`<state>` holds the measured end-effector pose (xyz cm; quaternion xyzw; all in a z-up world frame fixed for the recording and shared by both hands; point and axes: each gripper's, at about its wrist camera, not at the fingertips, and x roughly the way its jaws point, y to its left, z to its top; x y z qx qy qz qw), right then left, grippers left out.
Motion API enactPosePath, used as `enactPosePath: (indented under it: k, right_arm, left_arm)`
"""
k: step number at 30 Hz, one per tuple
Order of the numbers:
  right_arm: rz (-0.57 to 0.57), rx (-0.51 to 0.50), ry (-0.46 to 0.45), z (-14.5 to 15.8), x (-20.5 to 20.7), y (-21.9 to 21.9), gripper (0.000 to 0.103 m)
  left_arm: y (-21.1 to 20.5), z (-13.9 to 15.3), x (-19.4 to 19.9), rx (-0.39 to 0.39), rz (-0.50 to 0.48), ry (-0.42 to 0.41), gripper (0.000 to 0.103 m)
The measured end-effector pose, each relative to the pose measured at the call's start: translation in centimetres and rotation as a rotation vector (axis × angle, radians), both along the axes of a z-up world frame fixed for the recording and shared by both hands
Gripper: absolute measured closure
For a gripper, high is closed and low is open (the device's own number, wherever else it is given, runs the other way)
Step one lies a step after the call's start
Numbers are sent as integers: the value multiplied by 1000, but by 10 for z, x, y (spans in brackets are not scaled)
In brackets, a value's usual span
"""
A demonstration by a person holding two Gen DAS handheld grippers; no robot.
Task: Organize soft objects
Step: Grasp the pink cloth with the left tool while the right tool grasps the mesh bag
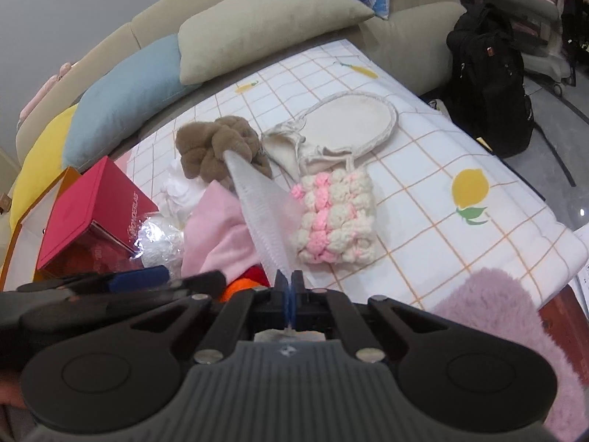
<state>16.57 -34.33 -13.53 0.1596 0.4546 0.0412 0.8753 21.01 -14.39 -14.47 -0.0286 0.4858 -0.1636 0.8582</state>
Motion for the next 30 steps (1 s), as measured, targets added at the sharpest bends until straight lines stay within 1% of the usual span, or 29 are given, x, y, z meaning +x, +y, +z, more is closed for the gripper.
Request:
enactPosePath:
  k: [2,4,5,6,7,8,9,10,11,13,19,24,30]
  right_arm:
    - [7,-3,13,-3,2,2,103]
    - [0,6,22,-6,4,1,103]
    - [-3,9,27,-7,5,1,103]
    - [-5,8,32,-8,5,1,103]
    - [-5,5,35,-9,6,1,103]
    - [-3,3,34,-9,6,1,103]
    - [-3,1,33,-8,6,1,103]
    - [-3,1,33,-8,6,1,103]
    - [-3,1,35,-9,6,1,103]
    - [-3,0,38,-9,7,2,103]
    - [1,-25,30,-8,6,5,103]
    - [4,-40,22,-5,4,7,103]
    - [22,-93,-28,10,-2,14,103]
  left_arm:
    - [-1,-6,5,-3,25,19,24]
    - [-3,-11,10,11,29,32,32]
    - [-3,-12,11,1,33,31,35]
    - [-4,-13,12,-1,37,34,40]
    - [-4,-13,14,-1,41,35,50]
    - [-4,-13,16,-3,42,34,53]
    - [-4,-12,17,-7,41,34,63]
    - [-4,-12,17,-10,39,34,74]
    - [-4,-11,19,-11,34,34,80]
    - [-5,-10,21,-1,32,29,97]
    - [-3,-1,16,4,37,-10,100]
    - [1,19,4,-10,28,-47,100]
    - [15,48,-19,-34,33,-93,100]
